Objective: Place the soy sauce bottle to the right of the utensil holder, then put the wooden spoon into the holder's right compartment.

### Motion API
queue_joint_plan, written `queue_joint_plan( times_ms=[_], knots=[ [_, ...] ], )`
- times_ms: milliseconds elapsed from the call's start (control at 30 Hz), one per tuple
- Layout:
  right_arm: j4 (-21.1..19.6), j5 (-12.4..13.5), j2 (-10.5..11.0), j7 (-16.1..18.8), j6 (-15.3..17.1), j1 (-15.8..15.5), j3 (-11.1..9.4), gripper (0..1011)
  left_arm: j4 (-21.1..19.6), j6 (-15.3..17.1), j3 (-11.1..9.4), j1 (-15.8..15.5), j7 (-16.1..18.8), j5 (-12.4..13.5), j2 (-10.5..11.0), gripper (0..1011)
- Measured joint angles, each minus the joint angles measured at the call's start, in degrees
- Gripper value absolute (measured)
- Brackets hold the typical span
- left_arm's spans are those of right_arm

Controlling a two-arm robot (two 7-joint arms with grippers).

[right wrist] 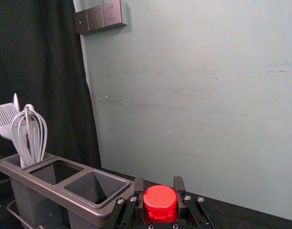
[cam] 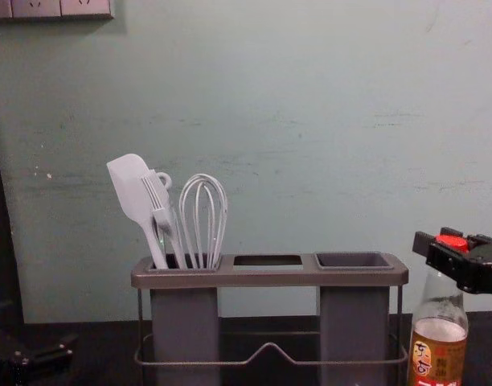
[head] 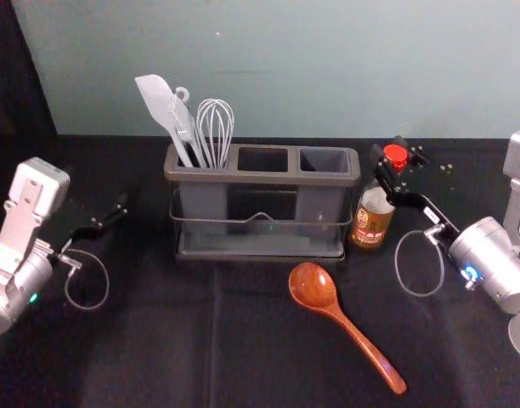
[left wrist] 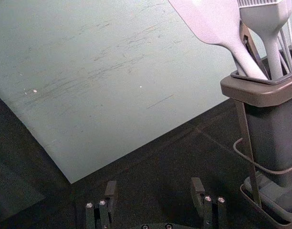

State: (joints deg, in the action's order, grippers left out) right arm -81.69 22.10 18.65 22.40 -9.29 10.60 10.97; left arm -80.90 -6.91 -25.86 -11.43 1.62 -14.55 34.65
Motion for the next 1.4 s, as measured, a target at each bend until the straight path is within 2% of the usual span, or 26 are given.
queue_joint_plan(
  times_ms=[100, 267, 300, 467, 667, 800, 1033, 1200, 1400],
  knots=[
    [0.25, -0.05, -0.19, -0.16, -0.08, 0.0, 0.08, 394, 0.0, 0.0, 0.0, 0.0, 0.0, 0.0, 0.0, 1000],
    [0.23, -0.07, -0.36, -0.3, -0.09, -0.08, 0.11, 512, 0.0, 0.0, 0.0, 0.0, 0.0, 0.0, 0.0, 1000],
    [-0.06, -0.09, -0.36, -0.38, -0.08, -0.2, 0.08, 583, 0.0, 0.0, 0.0, 0.0, 0.0, 0.0, 0.0, 1000],
    [-1.67, -0.25, -0.1, -0.7, -0.03, -0.8, -0.17, 737, 0.0, 0.0, 0.0, 0.0, 0.0, 0.0, 0.0, 1000],
    [-5.7, -1.11, 0.65, -1.92, 0.31, -2.48, -0.81, 916, 0.0, 0.0, 0.0, 0.0, 0.0, 0.0, 0.0, 1000],
    [-8.66, -1.47, 1.02, -2.51, 0.79, -4.16, -1.12, 998, 0.0, 0.0, 0.0, 0.0, 0.0, 0.0, 0.0, 1000],
    [-13.59, -1.99, 1.73, -3.41, 2.92, -7.42, -1.24, 1004, 0.0, 0.0, 0.0, 0.0, 0.0, 0.0, 0.0, 1000],
    [-18.47, -3.11, 2.34, -4.31, 4.77, -10.99, -0.46, 1004, 0.0, 0.0, 0.0, 0.0, 0.0, 0.0, 0.0, 1000],
    [-21.42, -3.77, 2.32, -4.75, 5.8, -13.83, 0.61, 1004, 0.0, 0.0, 0.0, 0.0, 0.0, 0.0, 0.0, 1000]
  ],
)
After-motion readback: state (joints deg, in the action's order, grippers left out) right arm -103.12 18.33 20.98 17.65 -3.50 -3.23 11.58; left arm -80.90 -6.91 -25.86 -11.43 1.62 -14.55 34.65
